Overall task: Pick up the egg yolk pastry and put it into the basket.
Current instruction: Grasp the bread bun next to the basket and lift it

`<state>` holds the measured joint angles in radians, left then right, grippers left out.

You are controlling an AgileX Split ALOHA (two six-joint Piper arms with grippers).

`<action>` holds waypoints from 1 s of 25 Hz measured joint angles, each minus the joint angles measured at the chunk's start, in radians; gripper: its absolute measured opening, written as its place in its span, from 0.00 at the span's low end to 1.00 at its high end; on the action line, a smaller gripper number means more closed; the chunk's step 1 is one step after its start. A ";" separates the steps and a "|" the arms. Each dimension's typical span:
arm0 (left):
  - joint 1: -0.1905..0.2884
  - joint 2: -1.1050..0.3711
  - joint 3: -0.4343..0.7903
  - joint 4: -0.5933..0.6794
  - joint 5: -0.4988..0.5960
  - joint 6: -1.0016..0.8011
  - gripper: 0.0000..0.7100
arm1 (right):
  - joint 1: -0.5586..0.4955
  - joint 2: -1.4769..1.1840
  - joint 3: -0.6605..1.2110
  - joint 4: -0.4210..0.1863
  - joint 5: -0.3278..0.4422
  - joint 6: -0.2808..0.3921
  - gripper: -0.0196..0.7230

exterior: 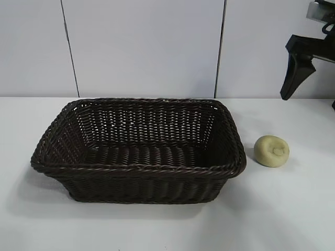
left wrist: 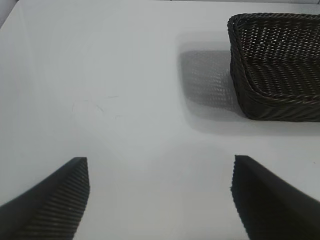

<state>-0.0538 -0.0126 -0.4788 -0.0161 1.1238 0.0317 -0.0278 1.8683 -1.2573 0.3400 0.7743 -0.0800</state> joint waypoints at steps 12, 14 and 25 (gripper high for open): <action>0.000 0.000 0.000 0.000 0.000 0.000 0.80 | 0.002 0.167 -0.001 0.111 -0.104 0.000 0.88; 0.000 0.000 0.000 0.000 0.000 0.000 0.80 | 0.002 0.171 -0.001 0.113 -0.114 0.001 0.85; 0.000 0.000 0.000 0.000 0.000 0.000 0.80 | 0.002 0.171 -0.001 0.113 -0.117 0.024 0.32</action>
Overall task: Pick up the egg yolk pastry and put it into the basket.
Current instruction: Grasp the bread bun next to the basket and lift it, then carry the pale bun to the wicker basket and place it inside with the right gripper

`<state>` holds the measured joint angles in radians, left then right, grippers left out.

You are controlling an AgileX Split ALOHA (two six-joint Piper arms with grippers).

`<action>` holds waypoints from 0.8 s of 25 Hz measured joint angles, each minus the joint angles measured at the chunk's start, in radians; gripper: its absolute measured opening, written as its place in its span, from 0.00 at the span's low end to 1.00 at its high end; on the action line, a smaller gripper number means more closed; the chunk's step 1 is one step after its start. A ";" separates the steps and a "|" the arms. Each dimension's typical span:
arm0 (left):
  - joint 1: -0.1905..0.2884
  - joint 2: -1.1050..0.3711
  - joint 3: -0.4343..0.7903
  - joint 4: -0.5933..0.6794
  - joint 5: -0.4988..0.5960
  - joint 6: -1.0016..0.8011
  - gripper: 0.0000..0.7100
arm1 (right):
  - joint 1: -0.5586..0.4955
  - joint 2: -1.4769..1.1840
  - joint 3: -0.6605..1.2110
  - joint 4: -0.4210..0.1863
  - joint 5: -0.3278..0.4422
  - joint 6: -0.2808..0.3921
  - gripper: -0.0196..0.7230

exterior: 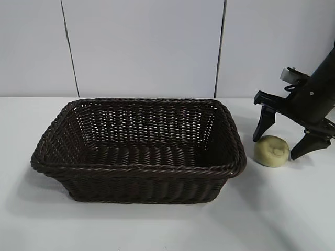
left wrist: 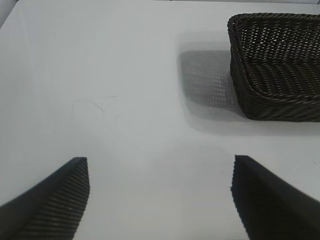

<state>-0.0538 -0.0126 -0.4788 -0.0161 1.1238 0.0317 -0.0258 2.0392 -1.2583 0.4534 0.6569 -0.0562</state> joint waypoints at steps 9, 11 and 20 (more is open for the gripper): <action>0.000 0.000 0.000 0.000 0.000 0.000 0.80 | 0.000 -0.024 -0.002 0.001 0.032 -0.020 0.07; 0.000 0.000 0.000 0.000 0.000 0.000 0.80 | 0.000 -0.057 -0.002 0.001 0.044 -0.023 0.07; 0.000 0.000 0.000 0.000 0.000 0.000 0.80 | 0.000 -0.320 -0.002 0.000 0.139 -0.042 0.07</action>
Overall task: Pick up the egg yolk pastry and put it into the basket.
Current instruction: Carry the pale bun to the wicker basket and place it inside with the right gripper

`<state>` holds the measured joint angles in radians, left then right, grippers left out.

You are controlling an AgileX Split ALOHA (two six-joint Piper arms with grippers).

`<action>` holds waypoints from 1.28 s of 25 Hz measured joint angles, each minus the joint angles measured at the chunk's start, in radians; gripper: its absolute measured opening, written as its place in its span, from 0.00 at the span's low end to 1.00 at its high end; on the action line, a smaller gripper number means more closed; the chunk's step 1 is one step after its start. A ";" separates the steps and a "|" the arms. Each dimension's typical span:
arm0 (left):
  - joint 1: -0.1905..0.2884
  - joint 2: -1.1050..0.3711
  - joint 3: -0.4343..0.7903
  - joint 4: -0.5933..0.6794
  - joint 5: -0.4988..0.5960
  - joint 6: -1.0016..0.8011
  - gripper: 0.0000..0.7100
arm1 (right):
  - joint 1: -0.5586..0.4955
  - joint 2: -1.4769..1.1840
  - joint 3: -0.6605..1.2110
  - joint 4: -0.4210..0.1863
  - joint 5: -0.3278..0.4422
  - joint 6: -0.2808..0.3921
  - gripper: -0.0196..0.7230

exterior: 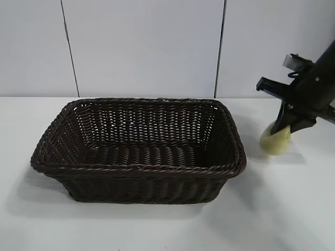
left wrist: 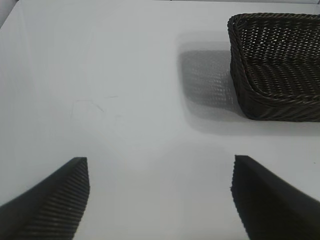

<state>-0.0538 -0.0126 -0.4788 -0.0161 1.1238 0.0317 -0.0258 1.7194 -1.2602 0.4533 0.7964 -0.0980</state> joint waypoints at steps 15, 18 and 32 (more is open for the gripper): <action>0.000 0.000 0.000 0.000 0.000 0.000 0.80 | 0.148 -0.097 0.001 0.049 -0.010 -0.001 0.06; 0.000 0.000 0.000 0.000 0.000 0.000 0.80 | 0.247 -0.097 0.001 0.055 -0.055 0.000 0.06; 0.000 0.000 0.000 0.000 -0.001 0.000 0.80 | 0.575 -0.096 0.001 0.087 -0.251 0.016 0.06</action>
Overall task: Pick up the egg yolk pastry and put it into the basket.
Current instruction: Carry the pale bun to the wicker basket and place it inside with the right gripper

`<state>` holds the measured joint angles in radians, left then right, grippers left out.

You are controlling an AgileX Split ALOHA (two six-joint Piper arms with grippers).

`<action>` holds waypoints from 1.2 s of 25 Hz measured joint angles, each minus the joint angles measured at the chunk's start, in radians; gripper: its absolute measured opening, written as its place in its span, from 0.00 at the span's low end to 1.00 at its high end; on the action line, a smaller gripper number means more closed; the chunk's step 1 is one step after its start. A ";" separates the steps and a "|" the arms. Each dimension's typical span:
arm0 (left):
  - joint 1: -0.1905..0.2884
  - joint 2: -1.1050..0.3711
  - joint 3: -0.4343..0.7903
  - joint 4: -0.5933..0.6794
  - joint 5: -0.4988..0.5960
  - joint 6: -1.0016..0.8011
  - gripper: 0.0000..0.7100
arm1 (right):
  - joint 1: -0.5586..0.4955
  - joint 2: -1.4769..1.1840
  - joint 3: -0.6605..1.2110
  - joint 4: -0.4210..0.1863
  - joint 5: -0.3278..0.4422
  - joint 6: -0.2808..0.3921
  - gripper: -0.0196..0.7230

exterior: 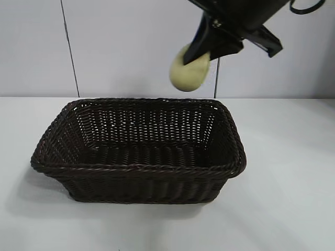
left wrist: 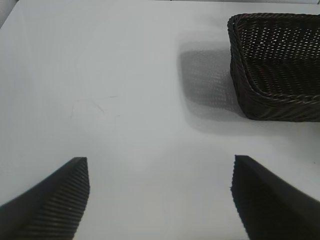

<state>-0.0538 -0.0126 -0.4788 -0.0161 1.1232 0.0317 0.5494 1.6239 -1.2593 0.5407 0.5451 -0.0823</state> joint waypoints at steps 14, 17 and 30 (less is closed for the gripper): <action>0.000 0.000 0.000 0.000 0.000 0.000 0.80 | 0.001 0.261 0.000 0.082 -0.115 0.003 0.06; 0.000 0.000 0.000 0.000 0.000 0.000 0.80 | 0.001 0.285 0.000 0.092 -0.115 0.003 0.07; 0.000 0.000 0.000 0.000 0.000 0.000 0.80 | 0.001 0.286 0.000 0.091 -0.086 0.003 0.78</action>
<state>-0.0538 -0.0126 -0.4788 -0.0161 1.1232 0.0317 0.5505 1.9099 -1.2593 0.6315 0.4592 -0.0795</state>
